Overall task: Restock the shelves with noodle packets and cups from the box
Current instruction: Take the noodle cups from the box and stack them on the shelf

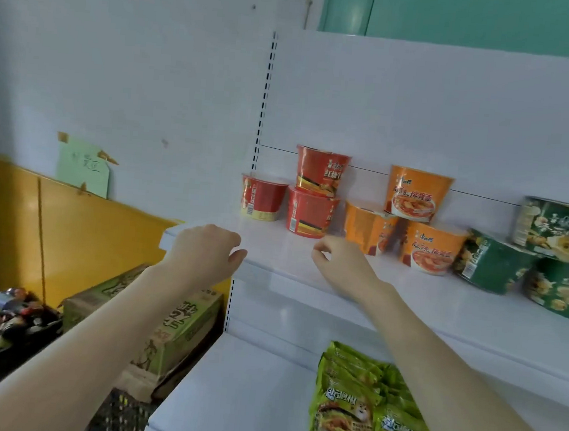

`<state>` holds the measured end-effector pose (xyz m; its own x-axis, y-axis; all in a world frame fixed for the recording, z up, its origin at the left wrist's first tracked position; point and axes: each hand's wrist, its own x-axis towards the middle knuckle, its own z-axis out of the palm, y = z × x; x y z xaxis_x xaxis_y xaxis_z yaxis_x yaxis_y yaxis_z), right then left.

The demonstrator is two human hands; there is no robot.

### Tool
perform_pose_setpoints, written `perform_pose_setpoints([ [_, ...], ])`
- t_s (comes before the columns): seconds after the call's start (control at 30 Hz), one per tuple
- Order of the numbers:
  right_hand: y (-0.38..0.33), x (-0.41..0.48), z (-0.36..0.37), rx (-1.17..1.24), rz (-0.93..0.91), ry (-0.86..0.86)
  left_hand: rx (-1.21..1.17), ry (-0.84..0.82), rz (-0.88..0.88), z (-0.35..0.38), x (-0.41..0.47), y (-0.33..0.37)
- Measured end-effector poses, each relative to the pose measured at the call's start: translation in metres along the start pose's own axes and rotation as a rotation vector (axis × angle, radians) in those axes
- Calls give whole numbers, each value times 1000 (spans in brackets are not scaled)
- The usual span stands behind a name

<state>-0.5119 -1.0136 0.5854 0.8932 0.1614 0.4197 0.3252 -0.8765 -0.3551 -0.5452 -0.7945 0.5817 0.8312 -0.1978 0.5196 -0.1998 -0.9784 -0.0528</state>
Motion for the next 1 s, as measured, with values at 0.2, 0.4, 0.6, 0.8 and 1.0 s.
perform_pose_setpoints([
  [0.2,-58,41,39,28,-28,32,2,29,-5,4,5,-82],
  [0.4,-97,80,71,43,27,62,-26,0,74,17,30,-152],
  [0.6,-100,106,74,2,103,128,-121,39,113,49,67,-173],
  [0.8,-79,150,70,-96,111,149,-177,35,146,84,119,-160],
  [1.0,-62,218,63,-177,74,171,-205,35,119,114,174,-157],
])
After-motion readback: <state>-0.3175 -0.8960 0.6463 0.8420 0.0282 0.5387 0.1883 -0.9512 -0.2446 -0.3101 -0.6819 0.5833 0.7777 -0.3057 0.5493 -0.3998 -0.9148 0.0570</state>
